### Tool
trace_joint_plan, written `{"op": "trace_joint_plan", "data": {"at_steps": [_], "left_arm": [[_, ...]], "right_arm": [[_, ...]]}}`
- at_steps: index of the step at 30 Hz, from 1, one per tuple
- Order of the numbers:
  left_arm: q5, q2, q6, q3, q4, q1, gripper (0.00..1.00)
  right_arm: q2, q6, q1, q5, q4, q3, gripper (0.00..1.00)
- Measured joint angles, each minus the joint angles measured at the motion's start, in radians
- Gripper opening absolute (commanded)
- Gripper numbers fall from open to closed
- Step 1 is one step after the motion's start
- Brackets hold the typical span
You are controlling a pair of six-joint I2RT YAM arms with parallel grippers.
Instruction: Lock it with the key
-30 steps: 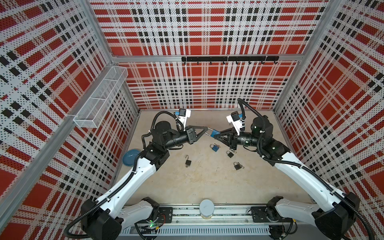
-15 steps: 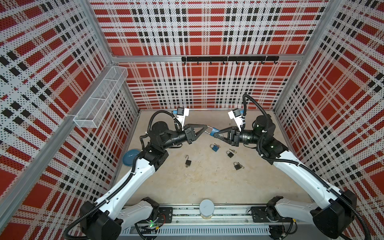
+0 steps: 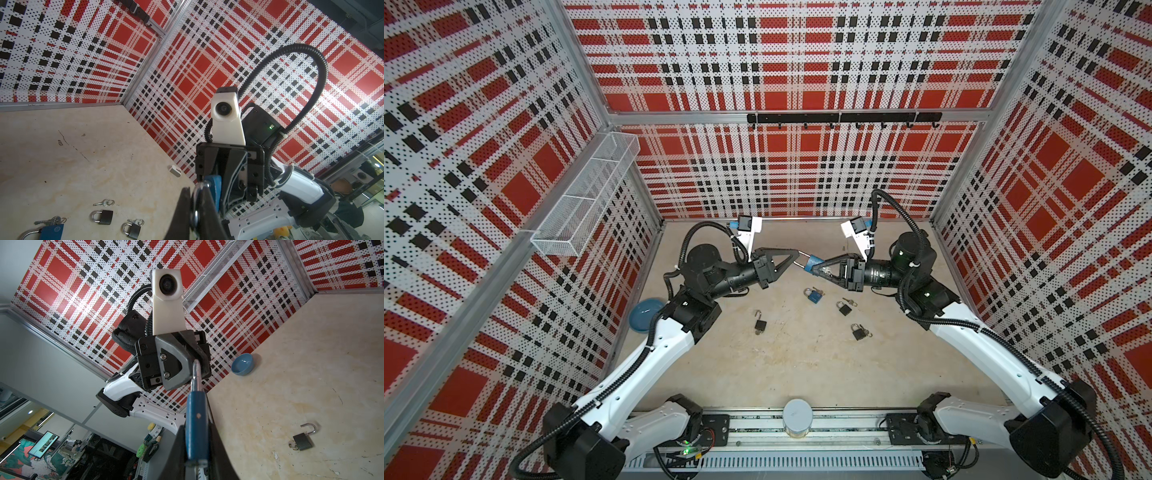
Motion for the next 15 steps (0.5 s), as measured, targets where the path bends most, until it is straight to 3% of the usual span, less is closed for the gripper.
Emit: {"op": "trace_joint_plan", "data": {"at_steps": [15], "left_arm": [[-0.089,-0.031,-0.012,-0.034,0.014,-0.045,0.0]], "right_arm": [[0.0,-0.011,-0.002,-0.002,-0.003,0.0,0.0]]}}
